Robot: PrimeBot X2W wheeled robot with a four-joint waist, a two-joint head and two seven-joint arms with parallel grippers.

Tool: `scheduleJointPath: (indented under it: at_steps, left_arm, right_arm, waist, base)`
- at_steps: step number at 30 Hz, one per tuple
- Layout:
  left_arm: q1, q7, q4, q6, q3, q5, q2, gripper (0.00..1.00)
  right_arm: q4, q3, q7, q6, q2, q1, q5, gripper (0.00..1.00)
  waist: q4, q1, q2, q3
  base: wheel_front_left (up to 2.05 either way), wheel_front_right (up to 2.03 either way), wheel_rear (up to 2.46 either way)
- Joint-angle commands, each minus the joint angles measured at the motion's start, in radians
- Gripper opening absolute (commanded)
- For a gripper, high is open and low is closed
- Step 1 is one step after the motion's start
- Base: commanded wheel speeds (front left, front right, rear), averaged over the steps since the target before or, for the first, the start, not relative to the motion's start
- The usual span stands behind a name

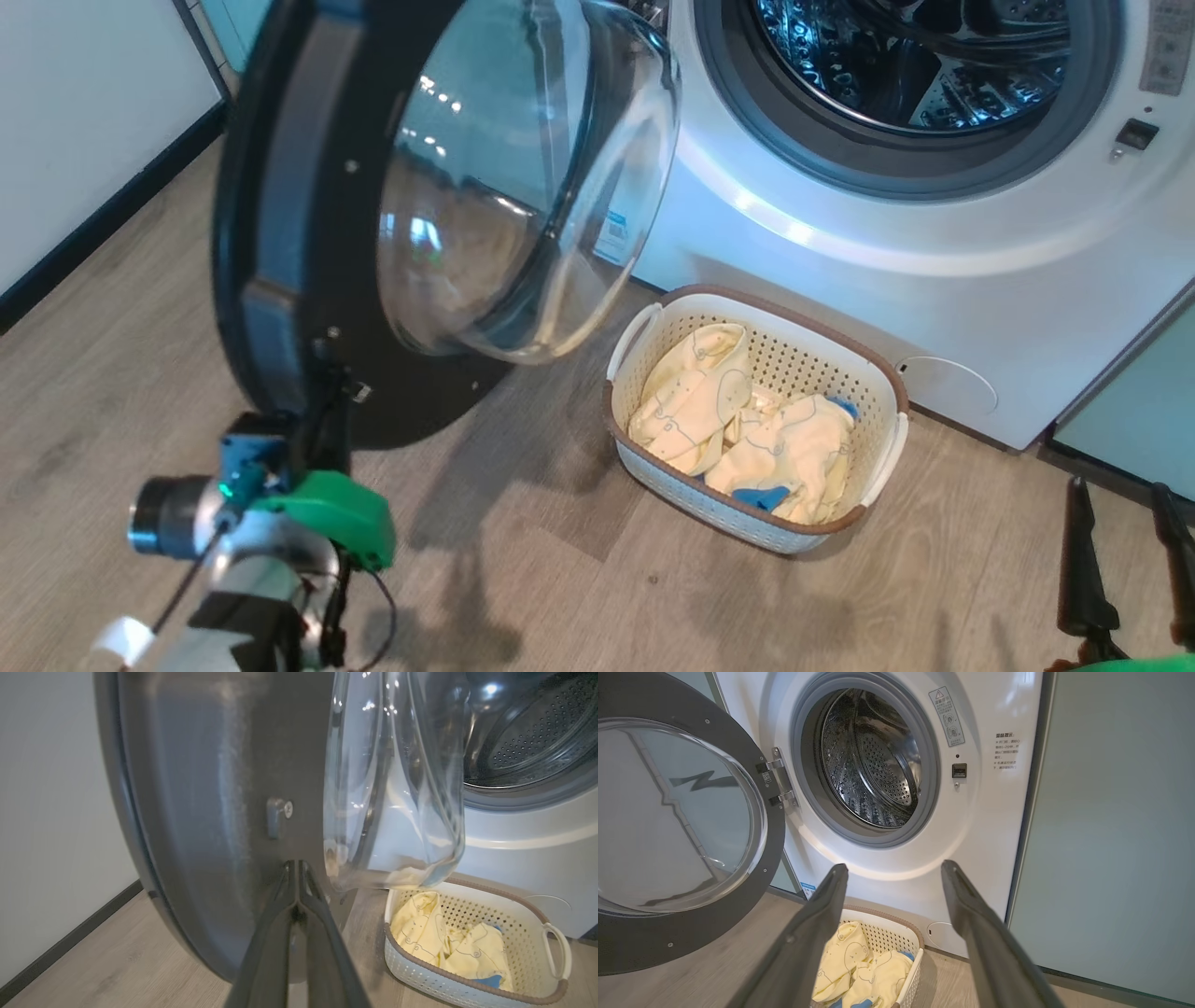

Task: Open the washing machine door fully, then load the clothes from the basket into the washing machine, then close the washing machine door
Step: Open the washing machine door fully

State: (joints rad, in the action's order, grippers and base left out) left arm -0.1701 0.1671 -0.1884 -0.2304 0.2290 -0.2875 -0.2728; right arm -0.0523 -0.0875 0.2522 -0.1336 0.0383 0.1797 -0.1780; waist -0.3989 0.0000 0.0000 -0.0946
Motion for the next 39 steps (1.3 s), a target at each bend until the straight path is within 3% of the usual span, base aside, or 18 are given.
scheduleJointPath:
  at_steps: [1,13,39]
  left_arm:
    - [-0.068,0.028,-0.001,0.007,-0.06,-0.013,-0.04,0.0]
    - [-0.172,0.093,-0.19,0.072,-0.128,-0.032,-0.052,0.0]
    - [-0.365,0.095,-0.327,0.197,-0.421,0.135,-0.007,0.0]
  right_arm:
    - [-0.035,0.019,0.01,0.003,0.012,-0.013,0.011,1.0]
    - [-0.05,0.014,0.01,0.003,0.027,-0.021,0.026,1.0]
    - [-0.086,0.001,-0.001,0.003,0.132,-0.065,0.026,1.0]
  waist:
    - [-0.001,0.0,0.0,-0.005]
    - [0.001,0.0,0.0,-0.043]
    - [-0.001,0.0,0.0,-0.188]
  base:
    - [0.0,0.0,0.0]
    - [0.0,0.0,0.0]
    - [0.0,0.0,0.0]
